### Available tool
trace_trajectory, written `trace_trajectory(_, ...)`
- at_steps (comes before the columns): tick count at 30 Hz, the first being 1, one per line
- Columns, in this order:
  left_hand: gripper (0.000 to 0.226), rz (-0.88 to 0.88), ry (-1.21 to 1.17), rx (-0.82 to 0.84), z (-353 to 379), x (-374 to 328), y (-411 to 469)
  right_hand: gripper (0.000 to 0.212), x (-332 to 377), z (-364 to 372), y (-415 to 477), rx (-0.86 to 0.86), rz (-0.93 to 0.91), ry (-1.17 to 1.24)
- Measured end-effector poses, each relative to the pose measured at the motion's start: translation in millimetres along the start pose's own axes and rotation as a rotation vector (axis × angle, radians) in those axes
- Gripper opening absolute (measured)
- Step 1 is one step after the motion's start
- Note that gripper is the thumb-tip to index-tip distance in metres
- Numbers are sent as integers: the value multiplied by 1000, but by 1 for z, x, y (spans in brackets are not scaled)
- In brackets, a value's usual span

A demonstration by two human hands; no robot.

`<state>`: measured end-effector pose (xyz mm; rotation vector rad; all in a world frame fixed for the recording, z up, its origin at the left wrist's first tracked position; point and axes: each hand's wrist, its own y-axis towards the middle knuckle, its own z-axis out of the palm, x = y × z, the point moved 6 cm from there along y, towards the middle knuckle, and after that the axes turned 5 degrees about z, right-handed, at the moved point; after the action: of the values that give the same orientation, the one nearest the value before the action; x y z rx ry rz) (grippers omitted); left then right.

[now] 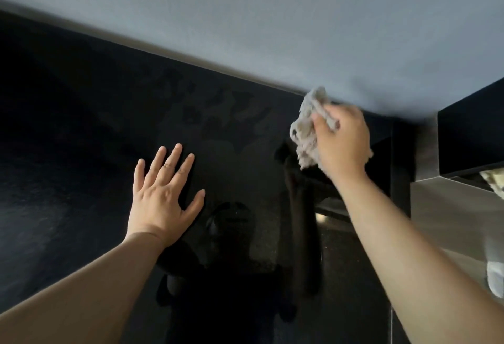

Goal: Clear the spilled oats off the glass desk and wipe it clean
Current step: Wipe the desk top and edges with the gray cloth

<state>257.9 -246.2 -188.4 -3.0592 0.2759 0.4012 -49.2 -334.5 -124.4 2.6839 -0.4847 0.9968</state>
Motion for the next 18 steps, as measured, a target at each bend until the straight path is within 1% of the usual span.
trace_trajectory(3, 71, 1, -12, -11, 0, 1, 0, 20, -5, 43, 53, 54, 25, -168)
trace_trajectory(5, 70, 3, -10, -12, 1, 1, 0, 33, -4, 64, 49, 51, 57, -277)
trace_trajectory(6, 70, 3, -11, -12, 1, 2, 0, 38, 1, 68, 39, 33, 34, -308)
trace_trajectory(7, 70, 4, -14, -12, 1, 2, 0, 37, 6, 70, 25, 23, -18, -319)
trace_trajectory(8, 70, 5, -16, -12, 2, 2, 1, 32, 11, 70, 8, 21, -90, -312)
trace_trajectory(9, 70, 4, -15, -10, 2, 2, 0, 26, 14, 68, -12, 33, -156, -276)
trace_trajectory(11, 70, 3, -9, -9, 1, 2, 0, 20, 13, 61, -50, 76, -227, -179)
trace_trajectory(13, 70, 3, -8, -6, 1, 2, 0, 18, 13, 54, -87, 197, -255, -115)
trace_trajectory(14, 70, 3, -10, -4, 1, 3, 0, 18, 13, 50, -101, 281, -240, -79)
trace_trajectory(15, 70, 3, -11, -3, 1, 3, 0, 16, 10, 46, -109, 366, -188, -12)
trace_trajectory(16, 70, 4, -12, -3, 1, 3, 0, 13, 10, 39, -109, 416, -121, 78)
trace_trajectory(17, 70, 5, -11, -5, 1, 3, 0, 9, 6, 32, -99, 391, -75, 142)
trace_trajectory(18, 70, 5, -9, -6, 1, 3, 0, 9, 3, 25, -81, 315, -40, 162)
